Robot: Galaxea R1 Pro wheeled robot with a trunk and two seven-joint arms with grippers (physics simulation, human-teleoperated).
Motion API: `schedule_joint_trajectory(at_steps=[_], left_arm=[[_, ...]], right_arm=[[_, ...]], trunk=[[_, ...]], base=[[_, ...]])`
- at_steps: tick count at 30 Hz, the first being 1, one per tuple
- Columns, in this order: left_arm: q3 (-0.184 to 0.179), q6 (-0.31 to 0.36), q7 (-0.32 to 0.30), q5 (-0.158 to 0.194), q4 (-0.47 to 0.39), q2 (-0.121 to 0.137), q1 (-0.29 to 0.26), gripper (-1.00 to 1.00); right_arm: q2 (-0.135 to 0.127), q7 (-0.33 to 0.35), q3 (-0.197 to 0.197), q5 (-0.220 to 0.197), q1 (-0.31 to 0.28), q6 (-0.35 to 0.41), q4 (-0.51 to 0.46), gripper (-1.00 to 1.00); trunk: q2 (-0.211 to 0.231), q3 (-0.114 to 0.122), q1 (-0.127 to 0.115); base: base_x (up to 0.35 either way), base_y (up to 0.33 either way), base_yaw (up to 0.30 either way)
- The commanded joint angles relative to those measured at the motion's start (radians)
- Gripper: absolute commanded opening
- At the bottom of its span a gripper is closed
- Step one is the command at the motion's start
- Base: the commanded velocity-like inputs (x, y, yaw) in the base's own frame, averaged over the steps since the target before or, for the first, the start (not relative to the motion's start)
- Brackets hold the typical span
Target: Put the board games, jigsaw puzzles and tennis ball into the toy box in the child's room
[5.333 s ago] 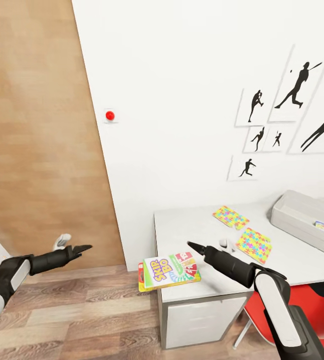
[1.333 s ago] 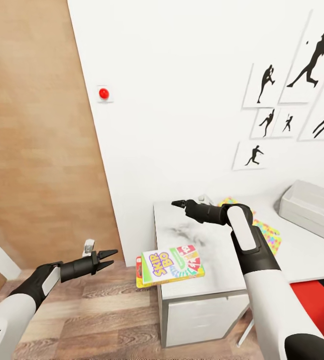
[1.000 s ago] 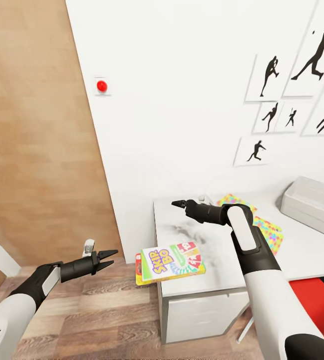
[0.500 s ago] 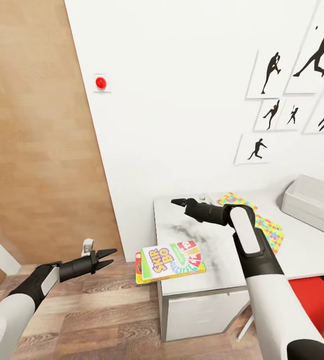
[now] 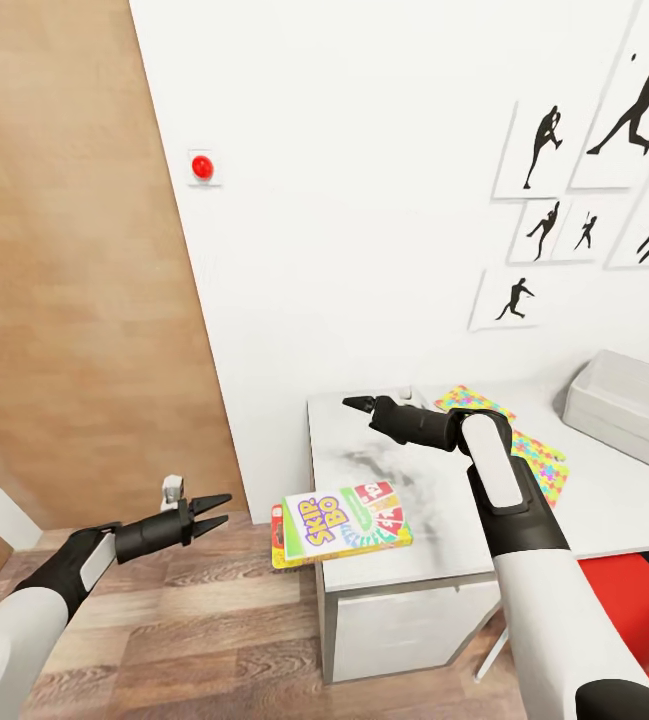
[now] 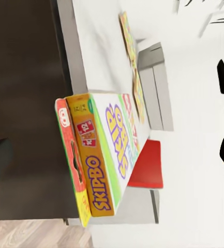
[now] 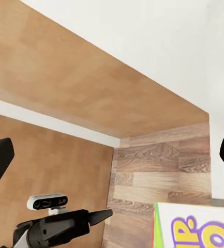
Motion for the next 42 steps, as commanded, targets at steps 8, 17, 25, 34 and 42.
schedule_joint_trajectory(at_steps=[8, 17, 25, 34, 42], left_arm=[[-0.001, 0.037, -0.008, -0.004, 0.0, -0.001, -0.001, 1.0], [-0.002, 0.043, -0.007, -0.006, 0.001, -0.001, -0.001, 1.0], [-0.001, 0.037, -0.003, -0.003, 0.002, -0.001, -0.001, 1.0], [-0.001, 0.035, -0.003, -0.002, 0.002, -0.001, -0.001, 1.0], [0.0, 0.034, -0.004, -0.002, 0.002, -0.001, -0.001, 1.0]], right_arm=[[0.001, -0.005, -0.001, -0.007, -0.001, 0.003, -0.001, 1.0], [0.0, -0.005, 0.0, -0.005, -0.001, 0.003, -0.001, 1.0], [0.002, -0.006, 0.001, -0.004, -0.001, -0.001, -0.001, 1.0], [0.004, -0.006, 0.001, -0.004, -0.001, -0.001, 0.0, 1.0], [0.003, -0.006, 0.002, -0.004, -0.001, 0.0, -0.001, 1.0]], trunk=[[0.056, 0.024, -0.031], [0.084, 0.037, -0.046], [0.084, 0.037, -0.046], [0.084, 0.036, -0.046], [0.063, 0.026, -0.035]], base=[[0.0, 0.0, 0.0], [0.0, 0.0, 0.0], [0.0, 0.0, 0.0], [0.0, 0.0, 0.0], [0.0, 0.0, 0.0]])
